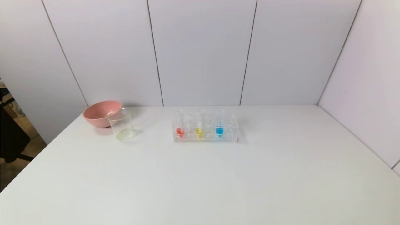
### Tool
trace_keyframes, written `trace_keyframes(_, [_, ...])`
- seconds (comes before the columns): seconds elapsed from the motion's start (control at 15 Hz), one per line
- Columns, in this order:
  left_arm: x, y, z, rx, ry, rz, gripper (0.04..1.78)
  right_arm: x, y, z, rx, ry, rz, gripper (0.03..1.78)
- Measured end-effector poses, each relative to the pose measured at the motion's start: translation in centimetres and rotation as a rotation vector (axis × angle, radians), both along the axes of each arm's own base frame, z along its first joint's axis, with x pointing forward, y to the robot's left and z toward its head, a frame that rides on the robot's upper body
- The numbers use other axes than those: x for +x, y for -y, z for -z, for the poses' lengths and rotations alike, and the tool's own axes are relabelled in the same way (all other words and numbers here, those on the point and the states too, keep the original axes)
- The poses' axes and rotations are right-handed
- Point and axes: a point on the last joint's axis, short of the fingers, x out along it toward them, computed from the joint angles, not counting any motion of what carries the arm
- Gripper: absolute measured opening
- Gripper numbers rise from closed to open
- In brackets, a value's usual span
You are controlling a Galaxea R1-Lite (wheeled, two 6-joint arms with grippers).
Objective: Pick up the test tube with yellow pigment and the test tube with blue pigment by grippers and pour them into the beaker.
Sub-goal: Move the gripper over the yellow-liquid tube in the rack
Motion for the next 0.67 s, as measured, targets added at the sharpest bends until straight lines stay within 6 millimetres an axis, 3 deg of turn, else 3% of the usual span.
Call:
trace_keyframes(0.33, [-0.1, 0.0, -0.4, 0.020, 0.004, 0.005, 1.76, 0.0, 0.0, 0.0, 0.000, 0.000, 0.000, 1.71])
trace_keyframes(0.67, [-0.9, 0.3, -4.5, 0.022, 0.026, 0.126, 1.76, 0.0, 0.0, 0.0, 0.000, 0.000, 0.000, 1.71])
